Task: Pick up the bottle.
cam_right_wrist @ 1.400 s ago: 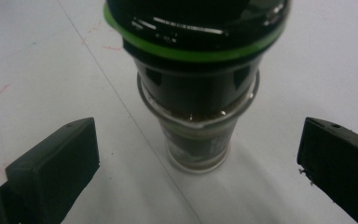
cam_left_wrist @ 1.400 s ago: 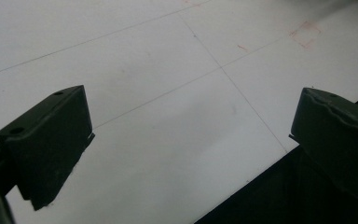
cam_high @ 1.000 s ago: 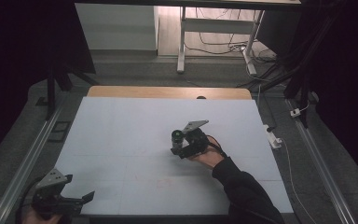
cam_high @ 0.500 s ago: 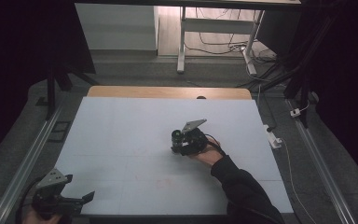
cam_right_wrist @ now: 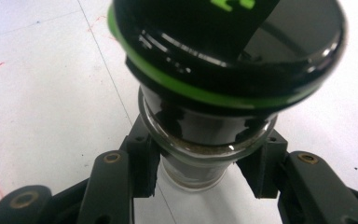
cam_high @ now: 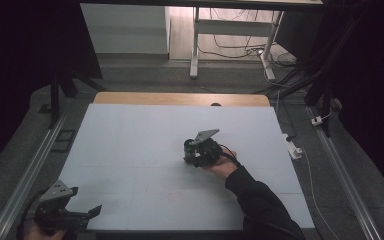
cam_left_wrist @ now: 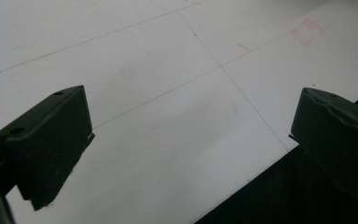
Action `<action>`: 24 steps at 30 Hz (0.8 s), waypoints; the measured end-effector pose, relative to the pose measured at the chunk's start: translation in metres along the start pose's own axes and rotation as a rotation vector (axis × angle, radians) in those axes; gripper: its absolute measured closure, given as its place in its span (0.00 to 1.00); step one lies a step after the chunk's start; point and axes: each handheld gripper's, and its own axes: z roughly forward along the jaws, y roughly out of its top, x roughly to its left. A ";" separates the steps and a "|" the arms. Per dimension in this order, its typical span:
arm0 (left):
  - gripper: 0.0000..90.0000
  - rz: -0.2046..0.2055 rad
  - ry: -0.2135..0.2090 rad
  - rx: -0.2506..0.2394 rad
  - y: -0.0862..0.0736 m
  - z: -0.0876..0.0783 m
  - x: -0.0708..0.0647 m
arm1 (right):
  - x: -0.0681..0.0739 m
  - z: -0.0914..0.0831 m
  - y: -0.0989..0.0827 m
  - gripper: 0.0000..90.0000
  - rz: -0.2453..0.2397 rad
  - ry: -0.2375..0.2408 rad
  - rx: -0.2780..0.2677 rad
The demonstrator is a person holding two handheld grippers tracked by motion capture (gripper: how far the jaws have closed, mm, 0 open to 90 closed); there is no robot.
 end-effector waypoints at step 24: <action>0.00 0.006 -0.001 0.000 0.000 0.000 0.000 | 0.013 -0.025 0.020 0.59 0.022 0.043 -0.013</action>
